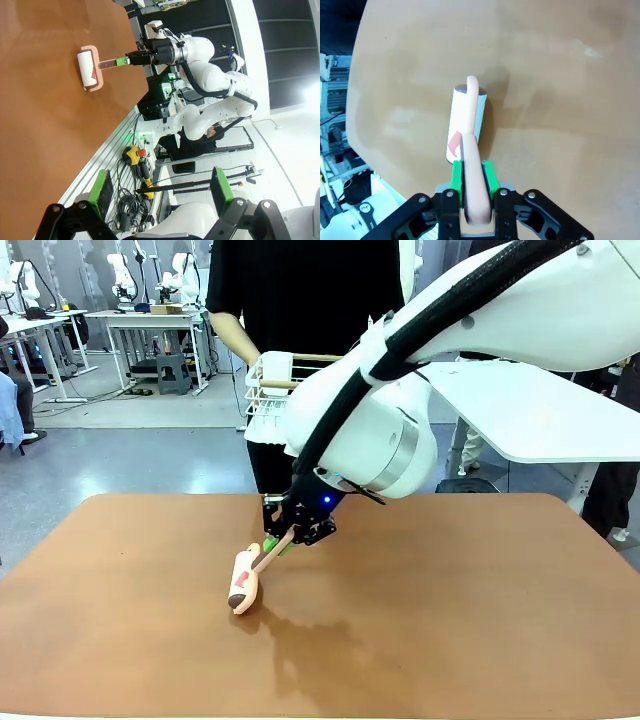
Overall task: Clean the table.
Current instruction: Clean the table with the Lint Roller when the human lifts the Dish drying rack.
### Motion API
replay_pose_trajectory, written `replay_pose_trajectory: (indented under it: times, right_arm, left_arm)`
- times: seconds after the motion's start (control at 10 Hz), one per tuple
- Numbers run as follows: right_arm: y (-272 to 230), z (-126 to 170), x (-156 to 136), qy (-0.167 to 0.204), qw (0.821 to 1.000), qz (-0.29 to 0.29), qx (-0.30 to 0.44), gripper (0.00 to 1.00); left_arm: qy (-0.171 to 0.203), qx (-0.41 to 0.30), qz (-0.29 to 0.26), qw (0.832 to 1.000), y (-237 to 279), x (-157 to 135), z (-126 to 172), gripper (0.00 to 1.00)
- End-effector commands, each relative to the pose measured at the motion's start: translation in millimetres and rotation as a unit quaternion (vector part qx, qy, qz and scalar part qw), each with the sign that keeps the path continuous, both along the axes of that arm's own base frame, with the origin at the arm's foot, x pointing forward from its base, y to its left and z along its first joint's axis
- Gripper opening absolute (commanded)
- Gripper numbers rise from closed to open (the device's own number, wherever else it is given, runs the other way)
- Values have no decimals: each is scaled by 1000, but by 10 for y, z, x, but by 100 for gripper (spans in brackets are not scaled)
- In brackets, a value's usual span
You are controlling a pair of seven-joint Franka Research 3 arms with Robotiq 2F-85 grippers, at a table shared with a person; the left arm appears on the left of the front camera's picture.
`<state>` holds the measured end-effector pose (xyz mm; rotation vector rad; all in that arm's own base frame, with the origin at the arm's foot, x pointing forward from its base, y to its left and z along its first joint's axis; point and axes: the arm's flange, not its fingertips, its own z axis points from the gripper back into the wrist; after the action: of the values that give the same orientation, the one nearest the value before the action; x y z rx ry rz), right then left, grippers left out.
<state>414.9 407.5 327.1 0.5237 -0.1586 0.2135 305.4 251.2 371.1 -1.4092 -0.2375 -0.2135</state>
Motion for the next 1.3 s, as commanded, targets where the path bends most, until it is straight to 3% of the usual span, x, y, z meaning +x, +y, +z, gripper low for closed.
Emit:
replay_pose_trajectory:
  times: [0.0,0.4,0.5,0.9,1.2]
  right_arm:
    - [184,-318,-137,7,998,-5,-69,22]
    - [32,-31,-51,14,999,-12,-30,22]
    - [-60,154,5,36,999,-7,-12,22]
    - [-431,888,280,61,998,-15,14,22]
    - [-765,1259,263,78,996,-21,-42,22]
  left_arm:
    - [-1,2,4,1000,25,-12,3,100]
    - [-1,2,4,1000,25,-12,3,100]
    - [-1,2,4,1000,25,-12,3,100]
    - [-1,2,4,1000,25,-12,3,100]
    - [-1,2,4,1000,25,-12,3,100]
